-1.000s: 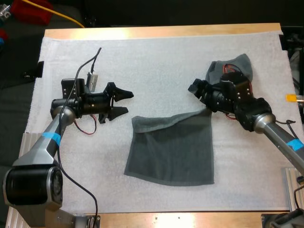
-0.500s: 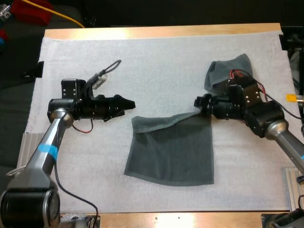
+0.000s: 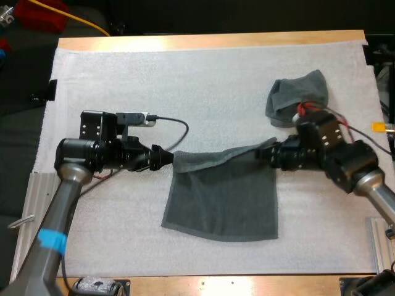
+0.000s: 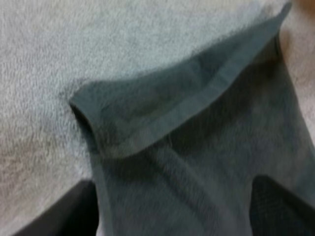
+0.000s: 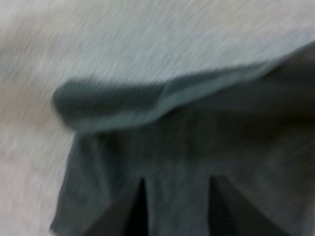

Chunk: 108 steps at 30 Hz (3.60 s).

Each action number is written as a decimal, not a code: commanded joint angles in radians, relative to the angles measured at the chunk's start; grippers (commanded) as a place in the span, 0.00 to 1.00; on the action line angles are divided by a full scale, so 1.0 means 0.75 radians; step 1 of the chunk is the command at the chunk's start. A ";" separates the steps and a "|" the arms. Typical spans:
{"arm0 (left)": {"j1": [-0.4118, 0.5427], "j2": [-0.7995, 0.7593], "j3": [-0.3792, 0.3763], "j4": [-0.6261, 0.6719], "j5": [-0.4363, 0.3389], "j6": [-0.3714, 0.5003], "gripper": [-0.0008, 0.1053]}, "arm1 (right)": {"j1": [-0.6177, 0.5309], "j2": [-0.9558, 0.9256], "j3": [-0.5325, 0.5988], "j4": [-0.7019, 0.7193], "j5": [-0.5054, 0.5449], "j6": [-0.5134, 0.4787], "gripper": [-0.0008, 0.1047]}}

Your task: Pick towel from pile, fold and stack

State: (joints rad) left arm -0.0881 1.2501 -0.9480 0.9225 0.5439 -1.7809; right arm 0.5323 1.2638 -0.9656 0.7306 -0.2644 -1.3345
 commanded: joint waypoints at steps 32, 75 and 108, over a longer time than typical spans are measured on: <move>-0.018 -0.400 -0.008 0.210 -0.093 0.069 0.60 | 0.318 0.326 -0.001 -0.281 0.172 0.022 0.01; -0.018 -0.400 -0.008 0.234 -0.040 0.069 0.60 | 0.263 0.883 -0.215 -0.939 0.265 0.379 0.16; -0.018 -0.465 -0.008 0.321 0.018 0.074 0.60 | 0.218 0.190 -0.215 0.039 0.416 0.106 0.66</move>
State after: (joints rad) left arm -0.0962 0.9099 -0.9480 1.1554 0.5478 -1.7279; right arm 0.6913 1.4208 -1.1180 0.7348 0.0345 -1.2353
